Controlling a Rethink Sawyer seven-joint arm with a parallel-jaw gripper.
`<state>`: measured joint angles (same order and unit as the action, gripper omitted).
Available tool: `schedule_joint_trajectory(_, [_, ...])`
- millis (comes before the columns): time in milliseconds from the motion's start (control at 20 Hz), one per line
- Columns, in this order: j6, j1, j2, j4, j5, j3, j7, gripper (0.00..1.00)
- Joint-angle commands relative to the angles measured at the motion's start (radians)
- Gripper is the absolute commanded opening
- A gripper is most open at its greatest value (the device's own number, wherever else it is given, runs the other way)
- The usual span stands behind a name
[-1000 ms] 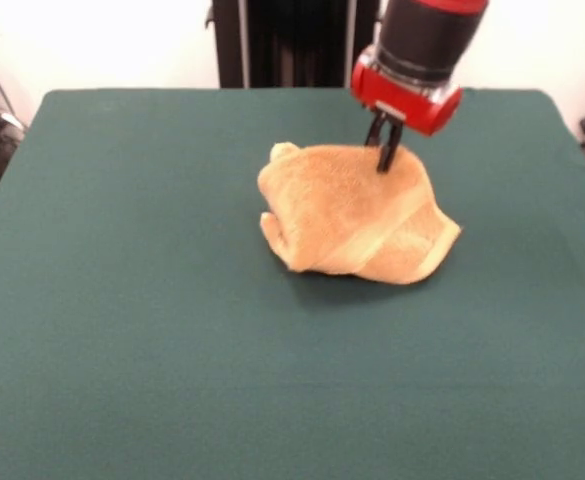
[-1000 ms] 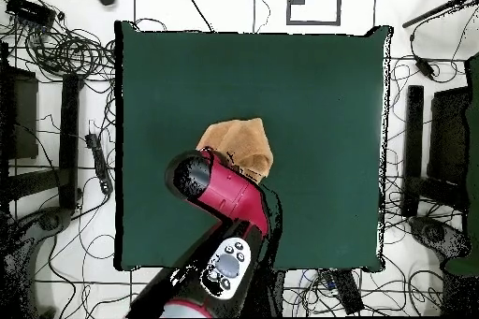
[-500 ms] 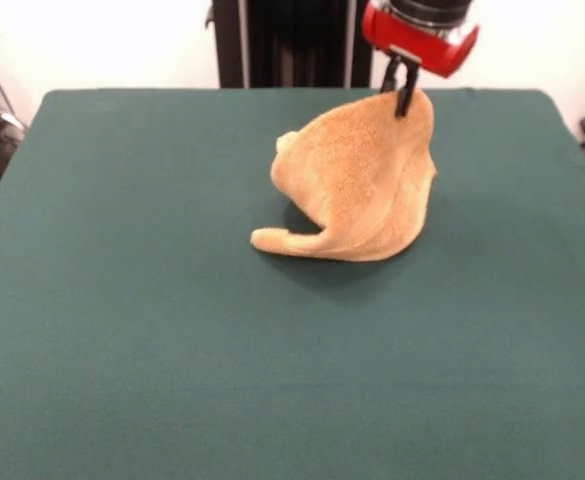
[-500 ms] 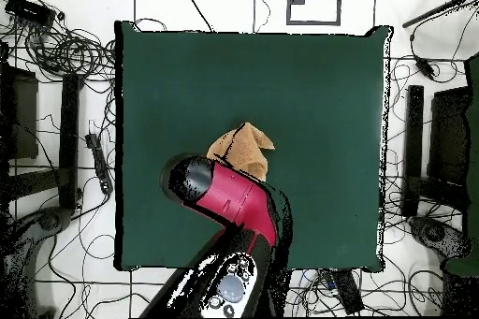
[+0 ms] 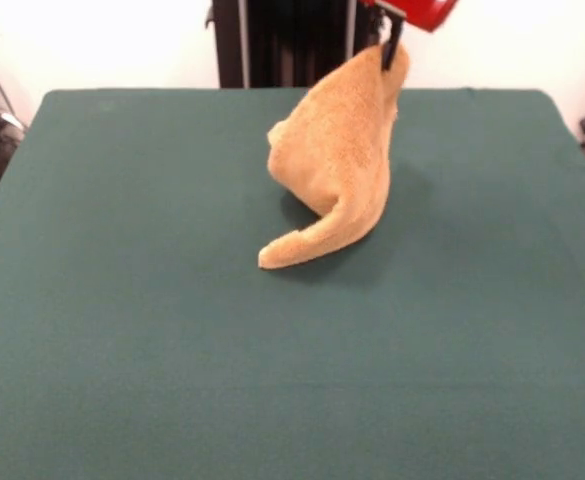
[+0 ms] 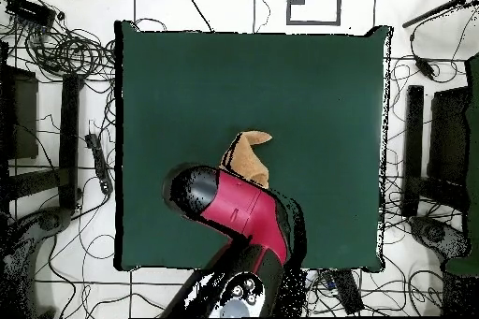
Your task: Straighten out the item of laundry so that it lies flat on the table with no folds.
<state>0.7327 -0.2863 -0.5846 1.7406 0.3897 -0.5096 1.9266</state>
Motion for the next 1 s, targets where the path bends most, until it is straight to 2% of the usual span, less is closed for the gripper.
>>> schedule_joint_trajectory(50, [0.086,-0.004,-0.07,0.11,-0.055,0.007,0.168,0.0])
schedule_joint_trajectory(300, [0.003,-0.022,-0.09,0.126,-0.093,-0.011,0.169,0.0])
schedule_joint_trajectory(600, [0.072,-0.065,-0.07,0.059,-0.212,-0.097,0.162,0.0])
schedule_joint_trajectory(1000, [0.075,-0.002,-0.127,0.081,-0.292,-0.105,0.087,0.0])
